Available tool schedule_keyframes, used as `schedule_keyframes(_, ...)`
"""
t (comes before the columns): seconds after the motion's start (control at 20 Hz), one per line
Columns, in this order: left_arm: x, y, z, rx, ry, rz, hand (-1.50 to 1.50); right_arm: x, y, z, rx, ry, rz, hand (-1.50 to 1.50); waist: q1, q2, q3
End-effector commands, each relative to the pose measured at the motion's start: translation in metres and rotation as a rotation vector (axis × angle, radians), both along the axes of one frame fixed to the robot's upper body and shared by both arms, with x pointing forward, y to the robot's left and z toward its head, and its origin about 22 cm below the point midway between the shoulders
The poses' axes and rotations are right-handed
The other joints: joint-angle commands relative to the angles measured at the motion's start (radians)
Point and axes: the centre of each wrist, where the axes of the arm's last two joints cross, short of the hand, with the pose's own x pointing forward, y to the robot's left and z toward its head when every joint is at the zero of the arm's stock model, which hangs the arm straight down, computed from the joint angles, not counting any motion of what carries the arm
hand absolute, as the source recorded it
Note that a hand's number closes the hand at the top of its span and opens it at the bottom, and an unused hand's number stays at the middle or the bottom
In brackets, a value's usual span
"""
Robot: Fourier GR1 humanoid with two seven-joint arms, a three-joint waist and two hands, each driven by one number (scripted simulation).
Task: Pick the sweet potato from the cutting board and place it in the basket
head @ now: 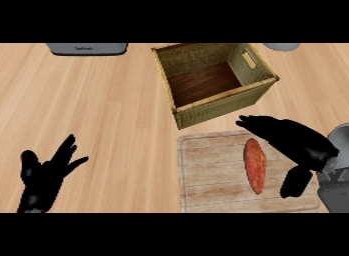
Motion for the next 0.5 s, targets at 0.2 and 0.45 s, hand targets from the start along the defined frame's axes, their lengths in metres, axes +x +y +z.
schedule_keyframes(0.2,-0.013,0.011,-0.021,0.009,0.115,0.018,0.00,-0.003,0.011,-0.021,-0.124,0.042,0.003,-1.50,-0.002,0.007,-0.009)
schedule_keyframes(0.45,-0.004,0.000,-0.021,-0.002,0.110,0.013,0.00,-0.008,0.009,-0.031,-0.114,0.059,-0.006,-1.50,-0.005,0.006,-0.009)
